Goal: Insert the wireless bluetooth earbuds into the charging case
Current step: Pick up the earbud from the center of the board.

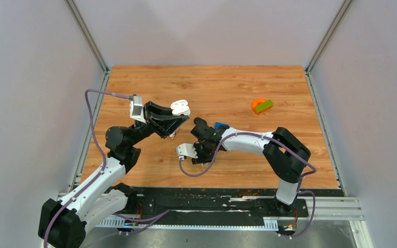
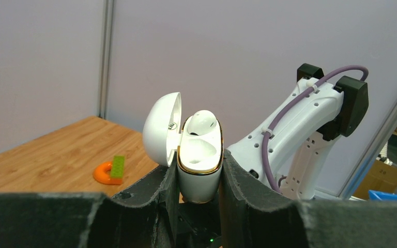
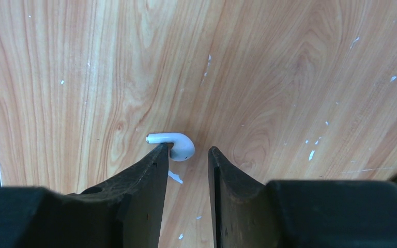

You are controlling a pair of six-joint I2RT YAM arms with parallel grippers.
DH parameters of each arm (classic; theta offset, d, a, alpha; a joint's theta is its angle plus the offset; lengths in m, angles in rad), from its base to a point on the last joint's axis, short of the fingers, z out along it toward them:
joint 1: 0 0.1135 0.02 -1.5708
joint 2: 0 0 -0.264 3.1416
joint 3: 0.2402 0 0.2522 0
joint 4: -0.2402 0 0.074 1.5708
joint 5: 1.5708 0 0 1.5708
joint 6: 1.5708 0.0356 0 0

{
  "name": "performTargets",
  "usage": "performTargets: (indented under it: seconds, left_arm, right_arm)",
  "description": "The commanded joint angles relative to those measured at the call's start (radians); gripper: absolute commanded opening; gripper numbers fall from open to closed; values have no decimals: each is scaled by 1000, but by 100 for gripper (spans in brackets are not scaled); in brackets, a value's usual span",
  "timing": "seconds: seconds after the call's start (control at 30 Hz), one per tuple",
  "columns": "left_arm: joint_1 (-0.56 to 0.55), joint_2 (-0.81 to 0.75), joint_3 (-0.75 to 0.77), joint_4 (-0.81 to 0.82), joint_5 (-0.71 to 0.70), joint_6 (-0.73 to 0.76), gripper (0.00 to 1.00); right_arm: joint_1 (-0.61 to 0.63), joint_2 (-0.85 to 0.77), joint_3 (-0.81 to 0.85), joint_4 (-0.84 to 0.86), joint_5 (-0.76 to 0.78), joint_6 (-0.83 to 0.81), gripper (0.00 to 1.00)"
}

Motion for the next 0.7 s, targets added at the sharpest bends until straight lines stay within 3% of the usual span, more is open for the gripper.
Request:
performTargets:
  seconds: [0.0, 0.53, 0.67]
  left_arm:
    - [-4, -17, 0, 42, -5, -12, 0]
    - [-4, -15, -3, 39, -5, -11, 0]
    - [-4, -15, -1, 38, -2, -11, 0]
  right_arm:
    - [7, 34, 28, -23, -56, -17, 35]
    - [4, 64, 30, -57, -52, -18, 33]
    - [4, 67, 25, -61, -58, -16, 29]
